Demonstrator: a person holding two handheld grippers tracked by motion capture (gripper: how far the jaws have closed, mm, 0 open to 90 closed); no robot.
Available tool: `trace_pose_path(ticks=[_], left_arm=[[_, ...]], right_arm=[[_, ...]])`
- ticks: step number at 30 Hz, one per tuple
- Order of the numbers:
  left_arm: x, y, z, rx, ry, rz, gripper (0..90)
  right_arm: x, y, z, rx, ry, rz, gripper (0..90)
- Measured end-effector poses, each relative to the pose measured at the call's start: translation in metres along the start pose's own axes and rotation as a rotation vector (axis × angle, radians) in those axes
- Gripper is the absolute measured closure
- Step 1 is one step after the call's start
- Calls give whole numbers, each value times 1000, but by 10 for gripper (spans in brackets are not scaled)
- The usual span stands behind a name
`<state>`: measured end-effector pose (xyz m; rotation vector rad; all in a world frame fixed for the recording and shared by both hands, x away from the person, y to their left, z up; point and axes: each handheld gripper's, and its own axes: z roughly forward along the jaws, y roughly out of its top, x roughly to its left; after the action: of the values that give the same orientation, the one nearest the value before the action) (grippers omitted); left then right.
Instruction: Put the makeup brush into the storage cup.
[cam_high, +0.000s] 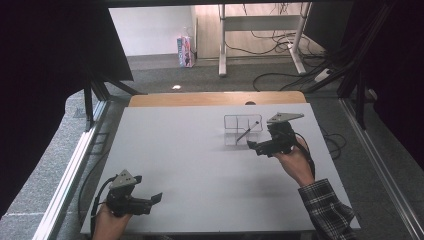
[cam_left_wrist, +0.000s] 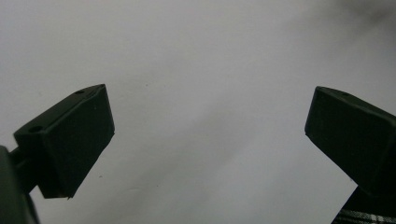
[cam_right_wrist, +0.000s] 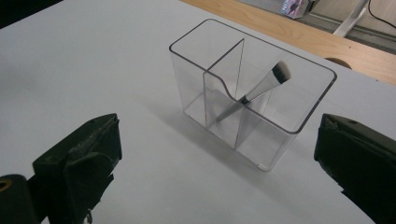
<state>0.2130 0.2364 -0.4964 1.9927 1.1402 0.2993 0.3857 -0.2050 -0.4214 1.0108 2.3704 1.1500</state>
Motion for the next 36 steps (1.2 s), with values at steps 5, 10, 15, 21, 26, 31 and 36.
trace_pose_path(ticks=[5, 10, 15, 21, 26, 31, 36], left_arm=[[0, 0, 0, 1, 1, -1, 19], [1, 0, 0, -1, 0, 2, 19], [1, 0, -1, -4, 4, 2, 19], [1, 0, -1, -10, 12, 5, 19], [2, 0, -2, -13, 18, 2, 19], [2, 0, -2, -17, 25, 1, 19], [3, -1, -3, -19, 27, 1, 19]], right_arm=[[3, -7, 0, -3, 8, 3, 7], [5, -14, 1, 5, 14, -1, 6], [8, -20, 3, 9, 16, 3, 2], [11, -25, 4, 11, 20, 1, 2], [14, -30, 5, 23, 27, -3, 1], [19, -34, 5, 27, 30, -6, 1], [24, -38, 4, 32, 14, -27, 0]])
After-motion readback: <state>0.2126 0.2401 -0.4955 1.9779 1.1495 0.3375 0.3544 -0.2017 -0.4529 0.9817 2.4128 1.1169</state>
